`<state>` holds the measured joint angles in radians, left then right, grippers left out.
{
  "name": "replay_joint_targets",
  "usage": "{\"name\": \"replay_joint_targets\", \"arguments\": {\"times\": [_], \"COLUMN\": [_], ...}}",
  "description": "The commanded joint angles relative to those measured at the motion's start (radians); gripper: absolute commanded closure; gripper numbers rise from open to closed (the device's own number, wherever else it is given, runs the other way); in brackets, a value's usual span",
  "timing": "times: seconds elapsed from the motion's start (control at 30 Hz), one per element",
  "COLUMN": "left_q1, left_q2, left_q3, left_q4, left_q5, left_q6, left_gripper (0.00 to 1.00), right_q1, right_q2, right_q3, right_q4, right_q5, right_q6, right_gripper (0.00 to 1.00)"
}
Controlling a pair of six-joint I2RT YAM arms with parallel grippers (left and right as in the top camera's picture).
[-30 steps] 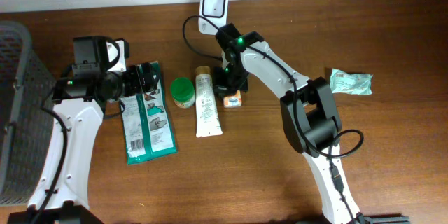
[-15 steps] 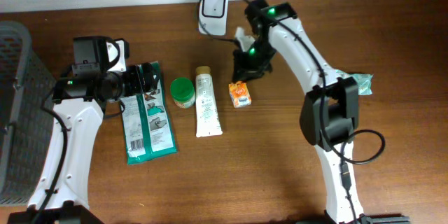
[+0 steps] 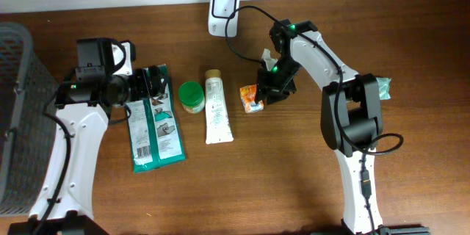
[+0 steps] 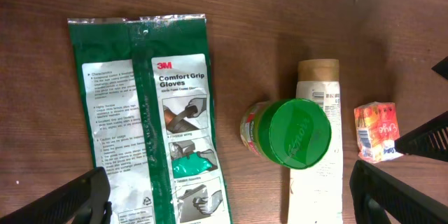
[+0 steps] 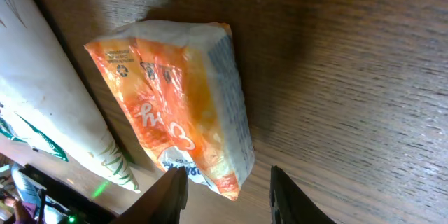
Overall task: Scan the item barcode
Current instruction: 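Reach the right gripper to the orange snack pack and grasp it, then lift the orange pack and hold it up to the scanner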
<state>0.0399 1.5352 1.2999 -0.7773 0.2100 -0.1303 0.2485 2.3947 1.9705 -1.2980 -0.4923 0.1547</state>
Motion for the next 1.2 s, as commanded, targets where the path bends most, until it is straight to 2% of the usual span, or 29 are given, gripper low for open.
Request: {"name": "replay_joint_targets", "arguments": {"times": [0.0, 0.33, 0.47, 0.53, 0.67, 0.8, 0.87, 0.93, 1.17], "left_q1": [0.0, 0.0, 0.0, 0.0, 0.0, 0.0, 0.0, 0.0, 0.0], "left_q2": [-0.004, -0.004, -0.004, -0.004, -0.004, -0.004, -0.004, -0.004, -0.004], "left_q3": [0.008, 0.008, 0.008, 0.008, 0.008, 0.008, 0.008, 0.008, 0.008], "left_q4": [0.002, 0.002, 0.002, 0.002, 0.002, 0.002, 0.002, 0.002, 0.002], "left_q5": [0.003, 0.004, 0.003, 0.003, 0.003, 0.004, 0.003, 0.003, 0.004], "left_q6": [0.016, 0.016, 0.016, 0.016, 0.016, 0.016, 0.016, 0.016, 0.016], "left_gripper": [0.01, 0.01, 0.0, 0.01, 0.01, 0.01, 0.0, 0.01, 0.01], "right_q1": [0.013, 0.052, 0.056, 0.047, 0.024, -0.015, -0.046, -0.081, -0.231], "right_q2": [-0.016, -0.016, -0.016, -0.018, -0.042, -0.105, -0.129, -0.145, -0.162], "right_q3": [-0.011, -0.088, -0.087, -0.086, -0.047, 0.011, 0.023, 0.023, 0.023], "right_q4": [-0.003, 0.108, 0.109, 0.099, 0.047, -0.025, -0.053, -0.069, -0.258], "right_q5": [-0.013, 0.056, 0.129, 0.126, -0.019, -0.386, -0.512, -0.576, -0.833], "right_q6": [0.004, 0.101, 0.124, 0.122, -0.027, -0.272, -0.34, -0.343, -0.595], "right_gripper": [0.72, 0.76, 0.96, 0.96, 0.96, 0.96, 0.96, 0.96, 0.96]}}
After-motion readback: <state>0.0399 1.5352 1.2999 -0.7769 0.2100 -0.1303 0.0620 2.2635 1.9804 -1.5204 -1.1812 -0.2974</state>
